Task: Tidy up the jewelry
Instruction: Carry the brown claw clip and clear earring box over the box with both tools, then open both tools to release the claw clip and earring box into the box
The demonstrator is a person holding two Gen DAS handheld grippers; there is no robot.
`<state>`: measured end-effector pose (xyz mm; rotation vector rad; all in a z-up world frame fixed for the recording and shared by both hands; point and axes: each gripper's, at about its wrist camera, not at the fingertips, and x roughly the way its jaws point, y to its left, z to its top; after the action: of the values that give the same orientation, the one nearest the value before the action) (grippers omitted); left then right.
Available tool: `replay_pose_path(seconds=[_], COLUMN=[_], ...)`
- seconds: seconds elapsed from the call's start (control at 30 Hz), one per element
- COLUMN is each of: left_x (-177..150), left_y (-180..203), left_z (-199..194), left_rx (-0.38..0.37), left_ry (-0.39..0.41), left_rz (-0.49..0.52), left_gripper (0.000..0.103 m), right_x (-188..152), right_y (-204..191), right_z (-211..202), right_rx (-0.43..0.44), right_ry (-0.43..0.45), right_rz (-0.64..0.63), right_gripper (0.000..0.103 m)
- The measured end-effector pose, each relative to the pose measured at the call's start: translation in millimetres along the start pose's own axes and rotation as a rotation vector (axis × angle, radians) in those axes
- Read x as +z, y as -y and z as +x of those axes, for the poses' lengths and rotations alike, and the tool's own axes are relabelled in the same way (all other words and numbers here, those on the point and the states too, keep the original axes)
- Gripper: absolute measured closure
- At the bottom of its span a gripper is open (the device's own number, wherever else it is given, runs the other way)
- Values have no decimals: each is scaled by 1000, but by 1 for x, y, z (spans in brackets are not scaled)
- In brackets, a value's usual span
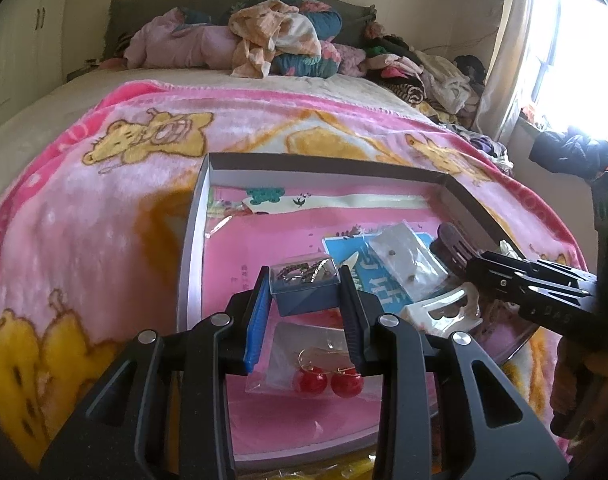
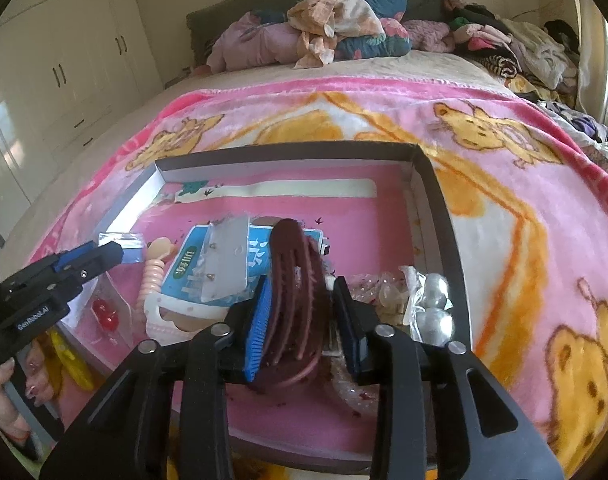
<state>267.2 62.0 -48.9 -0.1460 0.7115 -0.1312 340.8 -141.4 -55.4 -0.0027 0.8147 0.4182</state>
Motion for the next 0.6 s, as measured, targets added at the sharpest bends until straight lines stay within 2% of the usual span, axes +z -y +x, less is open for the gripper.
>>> replay_pose_path(seconds=[0.2, 0.23, 0.6], left_x=[-1, -1, -7], left_y=[0, 0, 8], left_z=[1, 1, -16], left_rx=[2, 4, 31], left_ry=[1, 1, 38], left_rz=[4, 7, 20], left_gripper=[78, 77, 53], right_x=[-10, -12, -33], right_y=[1, 1, 4], right_z=[-17, -20, -52], right_rx=[-17, -15, -24], right_ry=[48, 56, 119], right_rz=[-4, 0, 21], right_gripper=[46, 45, 29])
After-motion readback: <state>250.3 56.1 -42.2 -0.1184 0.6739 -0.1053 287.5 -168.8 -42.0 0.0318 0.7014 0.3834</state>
